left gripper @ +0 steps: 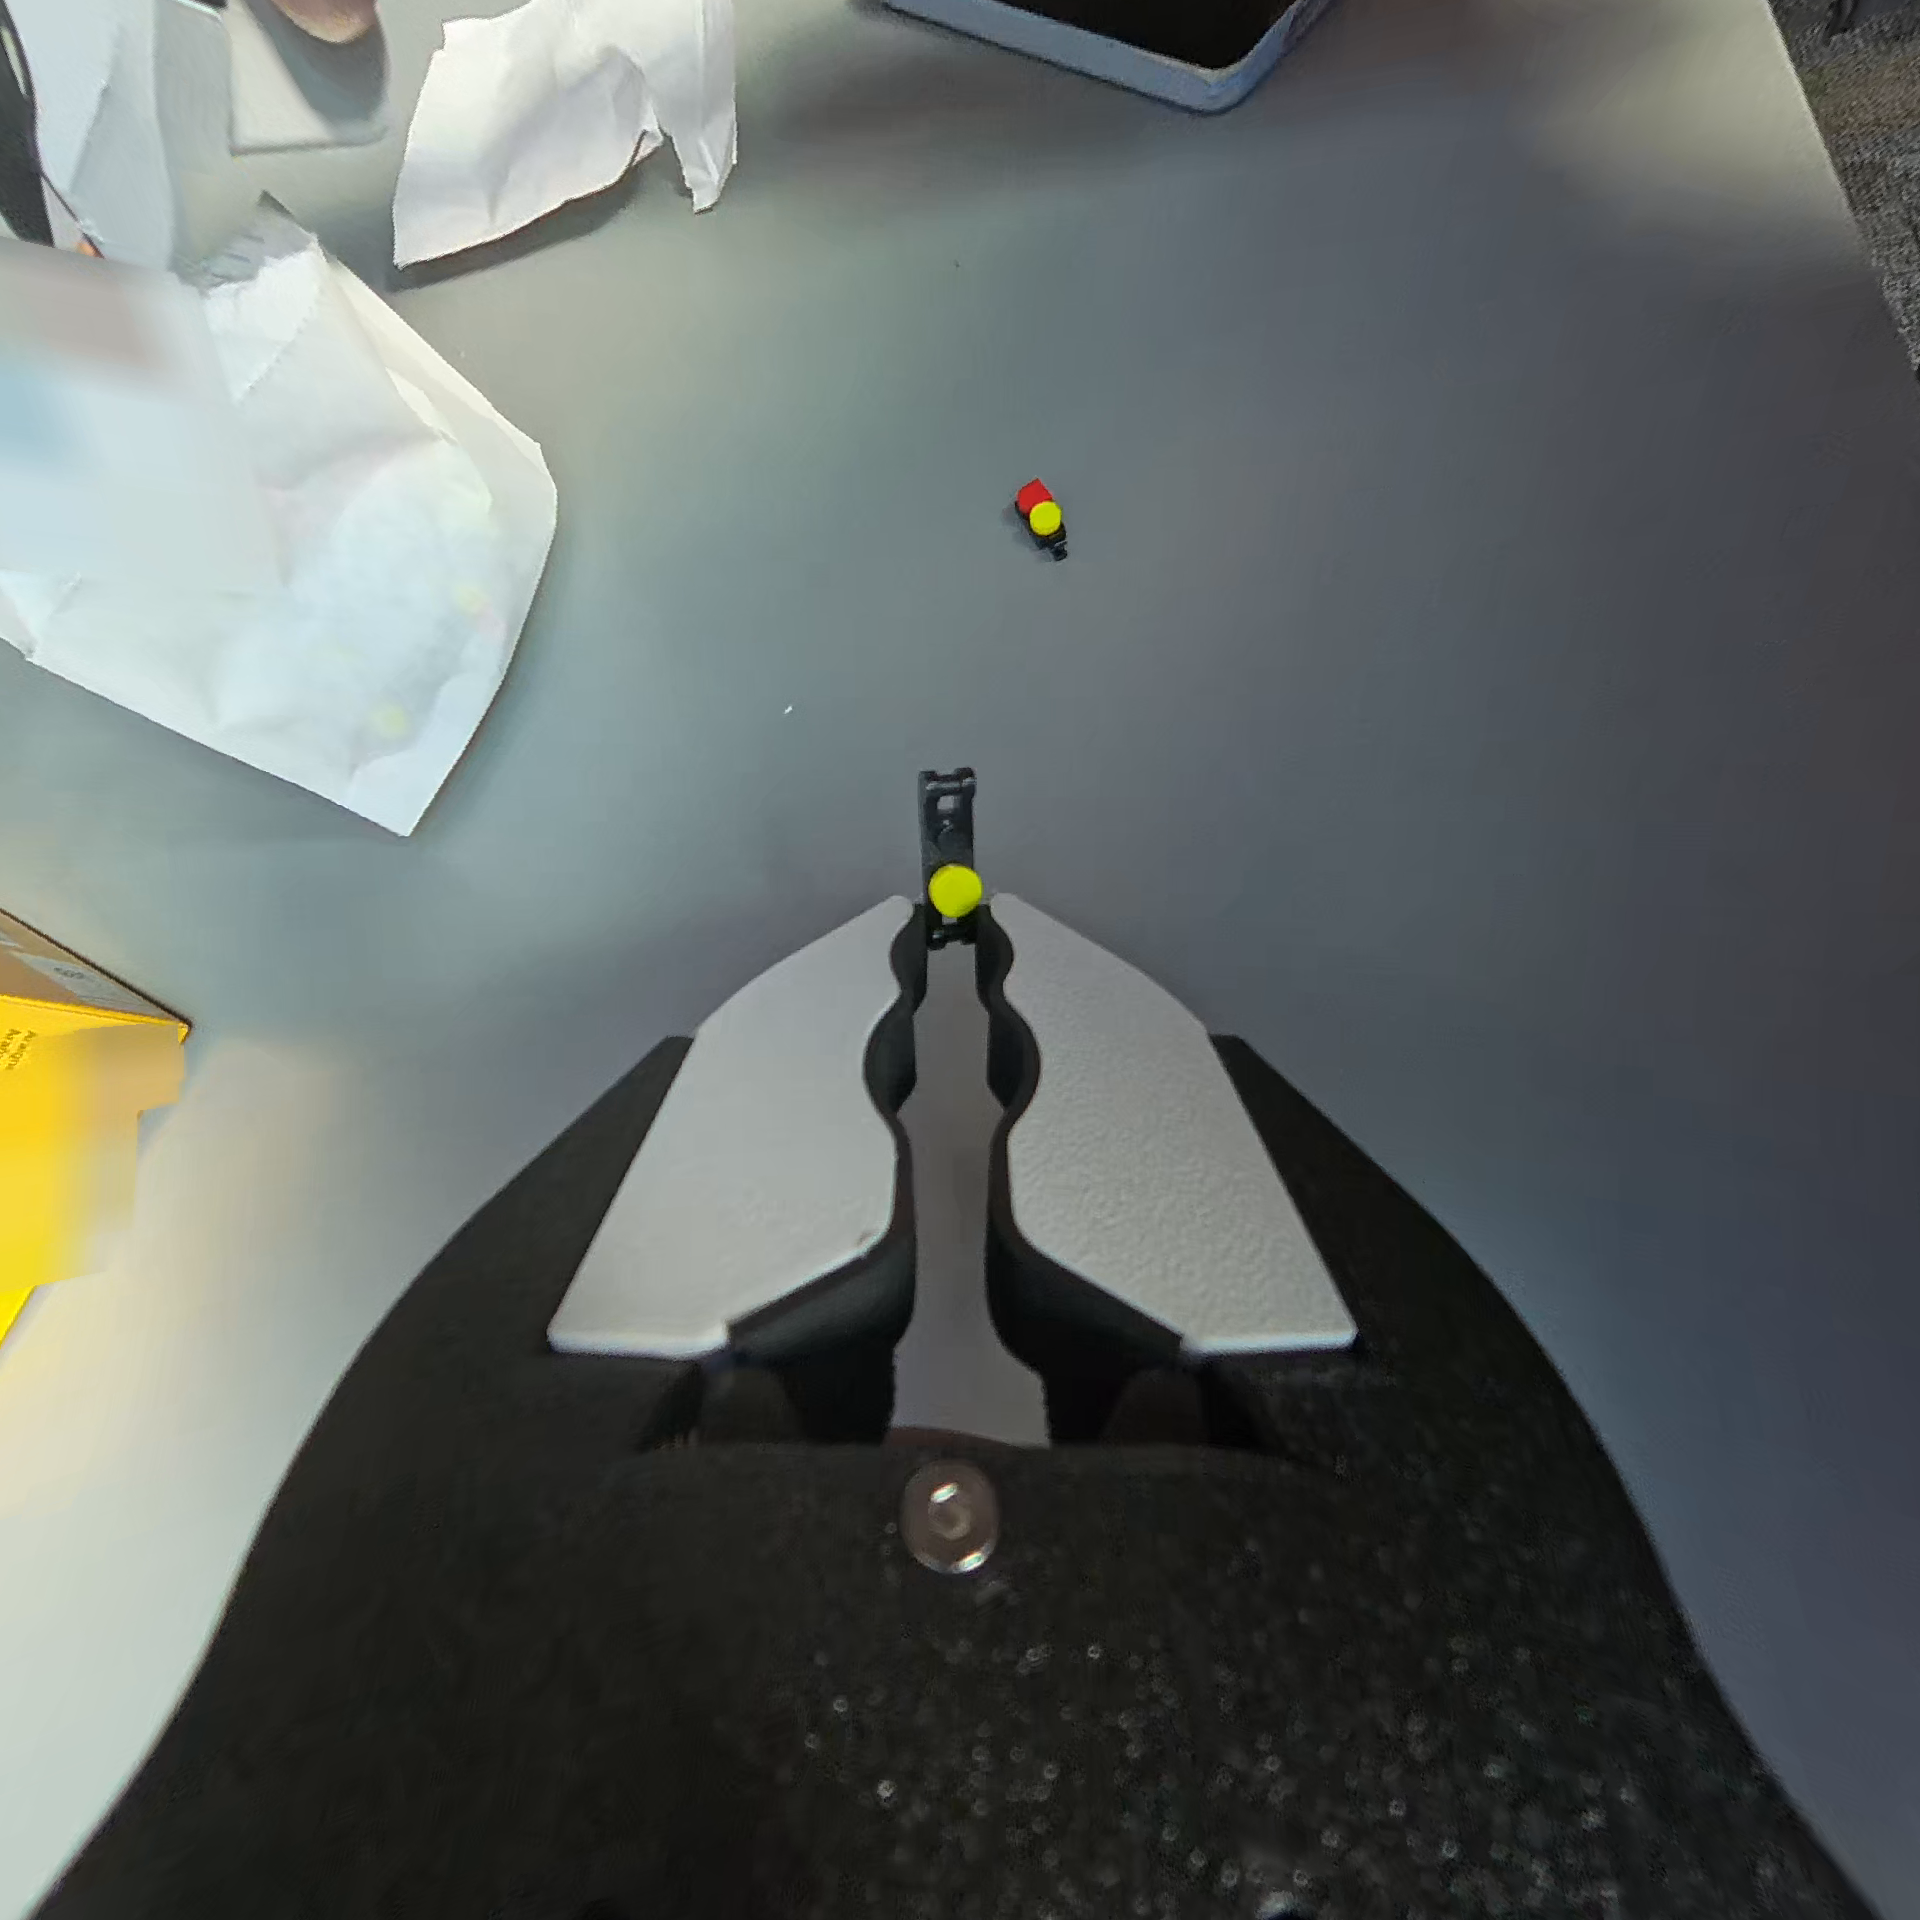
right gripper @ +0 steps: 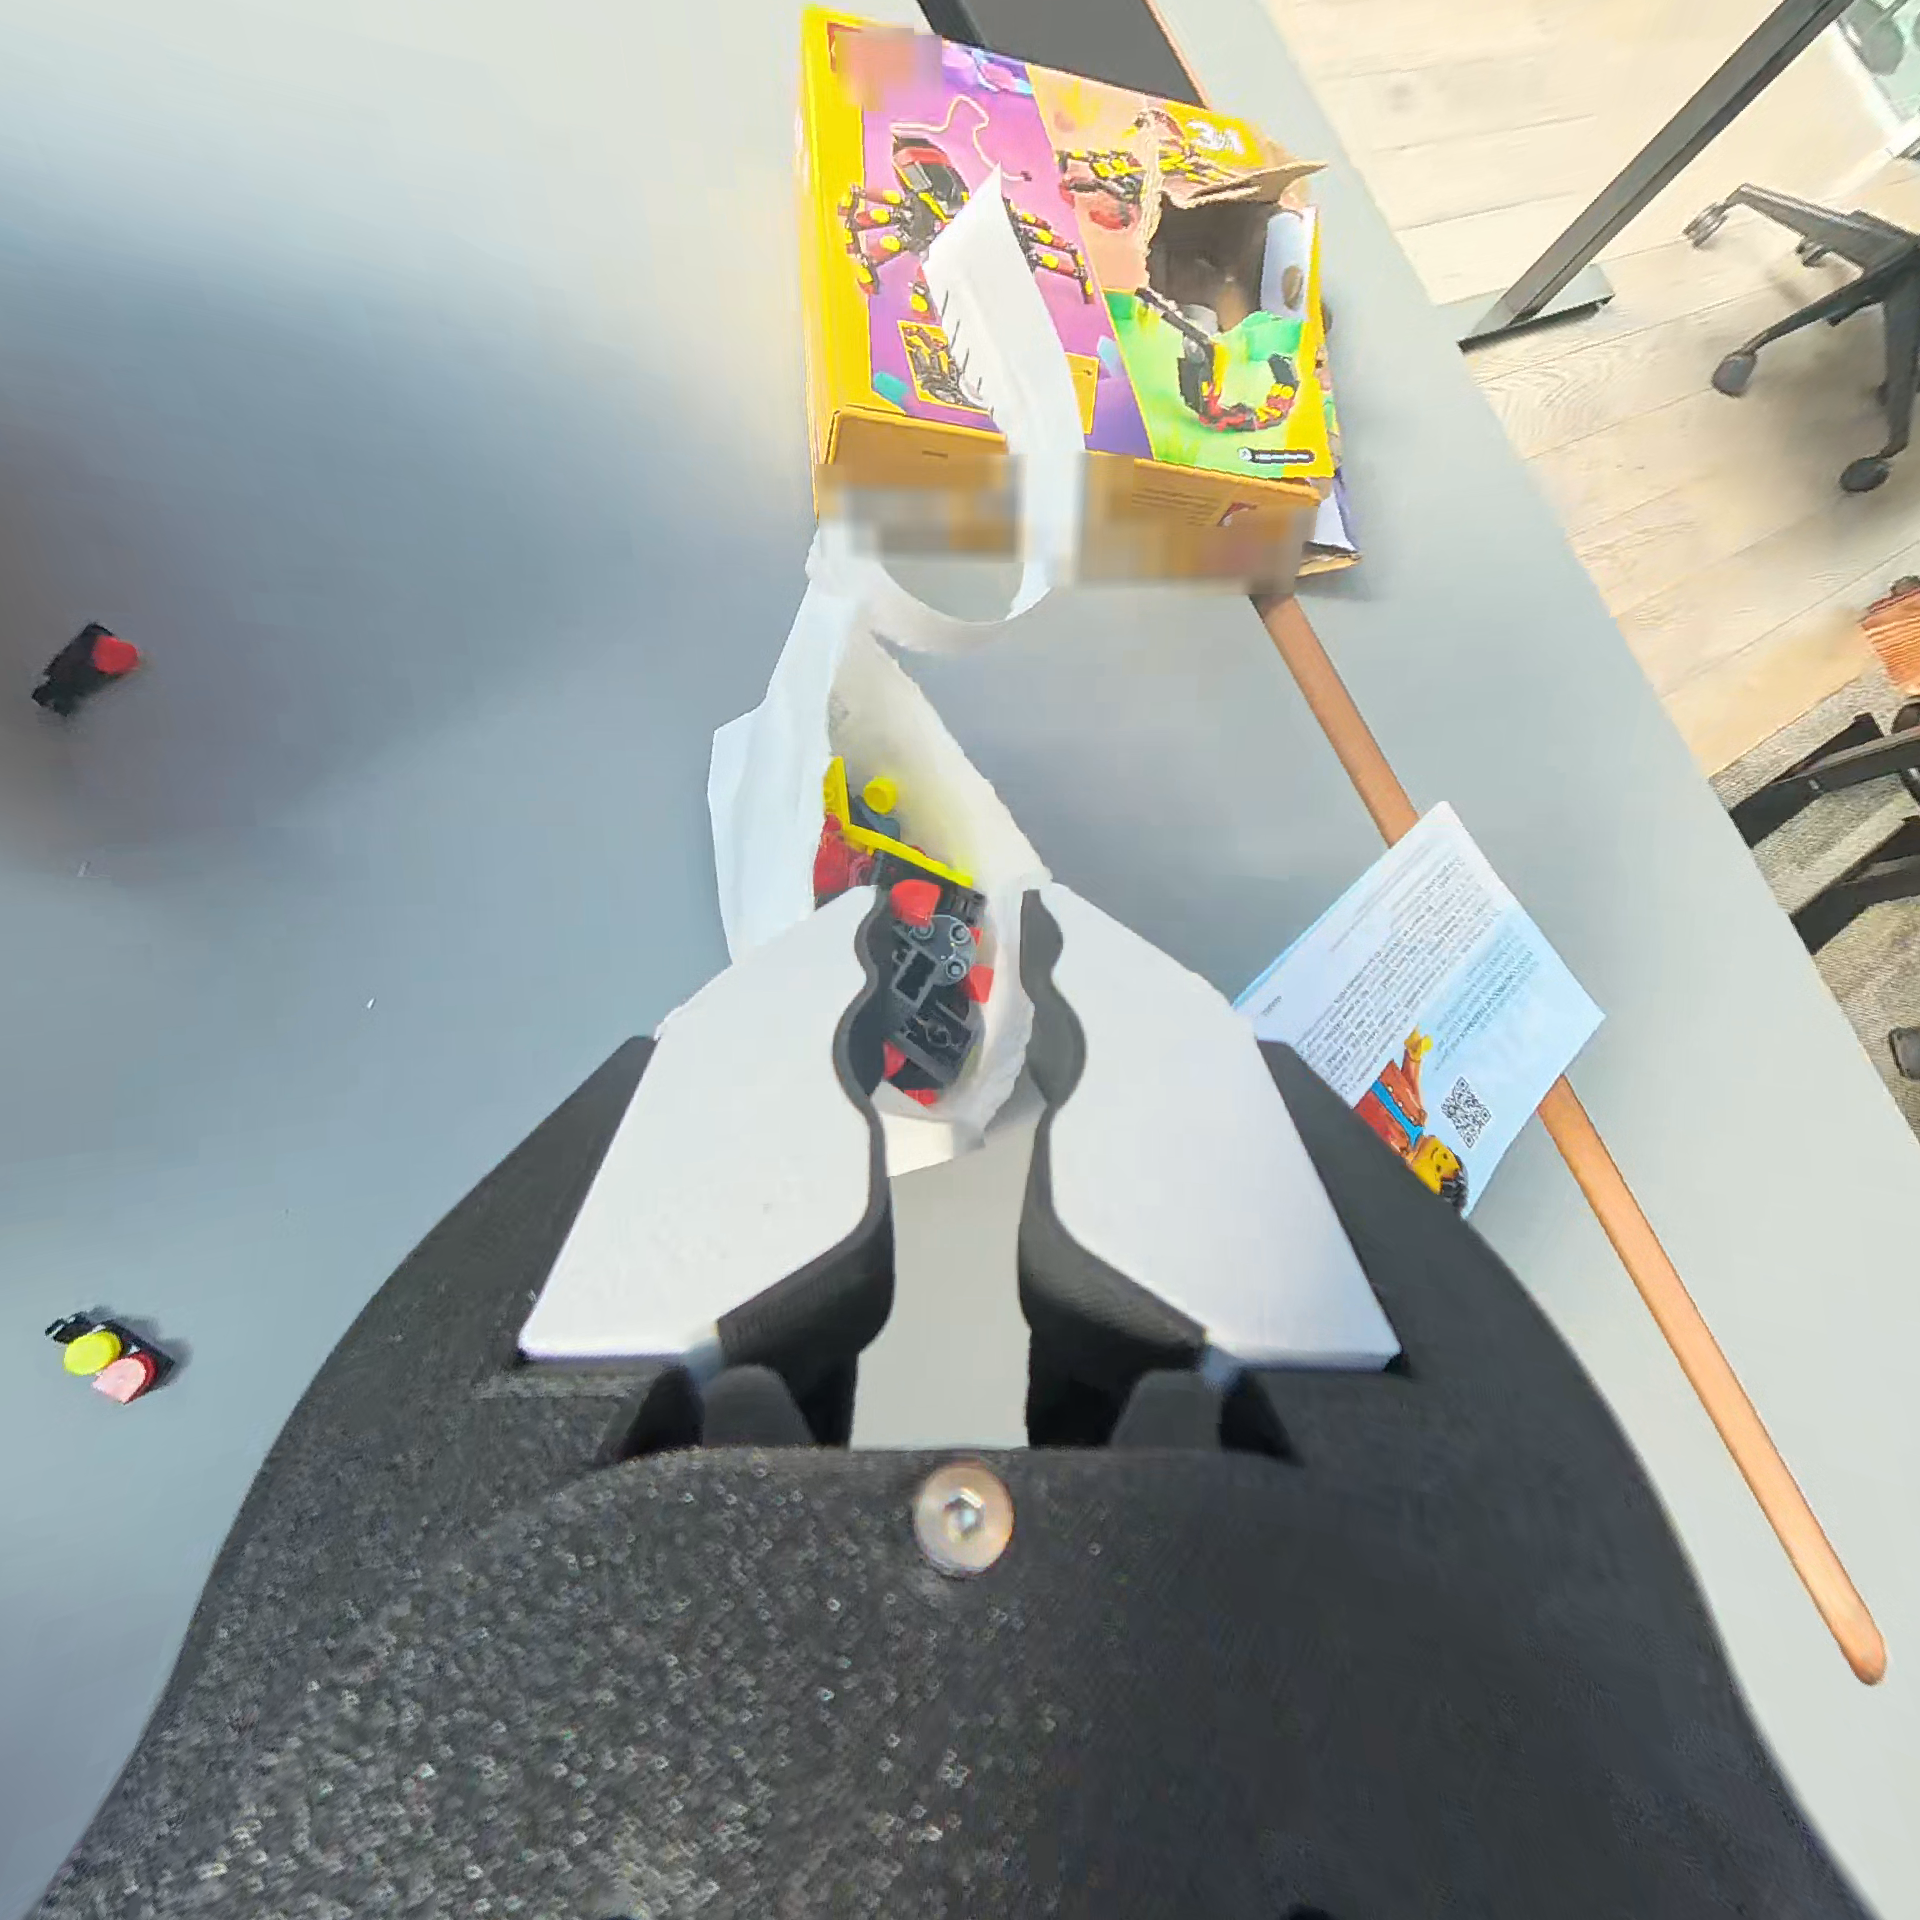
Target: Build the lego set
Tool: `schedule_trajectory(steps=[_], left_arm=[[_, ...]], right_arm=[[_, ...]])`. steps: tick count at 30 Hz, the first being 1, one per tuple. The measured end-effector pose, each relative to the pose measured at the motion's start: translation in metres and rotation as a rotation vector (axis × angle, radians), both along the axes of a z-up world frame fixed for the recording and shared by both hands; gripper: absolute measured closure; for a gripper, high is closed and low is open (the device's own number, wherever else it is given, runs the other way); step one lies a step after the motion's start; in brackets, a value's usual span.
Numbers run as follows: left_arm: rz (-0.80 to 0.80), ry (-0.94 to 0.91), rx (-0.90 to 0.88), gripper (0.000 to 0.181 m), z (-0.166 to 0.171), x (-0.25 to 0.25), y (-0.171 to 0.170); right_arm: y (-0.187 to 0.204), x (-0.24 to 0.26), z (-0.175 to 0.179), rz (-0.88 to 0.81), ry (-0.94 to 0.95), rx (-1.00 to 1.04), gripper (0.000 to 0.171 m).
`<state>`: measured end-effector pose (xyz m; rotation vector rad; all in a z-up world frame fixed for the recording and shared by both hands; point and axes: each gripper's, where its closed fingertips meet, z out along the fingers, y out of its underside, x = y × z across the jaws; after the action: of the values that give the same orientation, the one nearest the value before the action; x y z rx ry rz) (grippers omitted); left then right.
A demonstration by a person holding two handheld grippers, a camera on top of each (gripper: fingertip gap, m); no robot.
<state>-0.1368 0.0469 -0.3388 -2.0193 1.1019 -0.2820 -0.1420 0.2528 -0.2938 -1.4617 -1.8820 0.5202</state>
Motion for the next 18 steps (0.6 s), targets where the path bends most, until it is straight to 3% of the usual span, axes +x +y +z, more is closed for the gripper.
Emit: schedule_trajectory(steps=[5,8,12,15,18], left_arm=[[0.025,-0.001,0.031,0.173,0.003,-0.005,0.005],[0.019,0.005,0.029,0.173,0.002,-0.004,0.005],[0.019,0.004,0.036,0.173,0.003,-0.003,0.006],[0.021,0.002,0.04,0.173,0.004,-0.001,0.007],[0.049,-0.008,0.071,0.173,0.007,-0.003,0.01]], right_arm=[[-0.003,0.001,0.007,0.002,0.062,-0.041,0.144],[0.0,0.01,0.001,-0.007,-0.004,-0.031,0.14],[-0.002,0.012,0.008,-0.005,0.04,-0.109,0.141],[0.0,0.006,0.018,-0.002,0.128,-0.019,0.152],[-0.003,0.004,0.027,-0.034,0.165,-0.03,0.147]])
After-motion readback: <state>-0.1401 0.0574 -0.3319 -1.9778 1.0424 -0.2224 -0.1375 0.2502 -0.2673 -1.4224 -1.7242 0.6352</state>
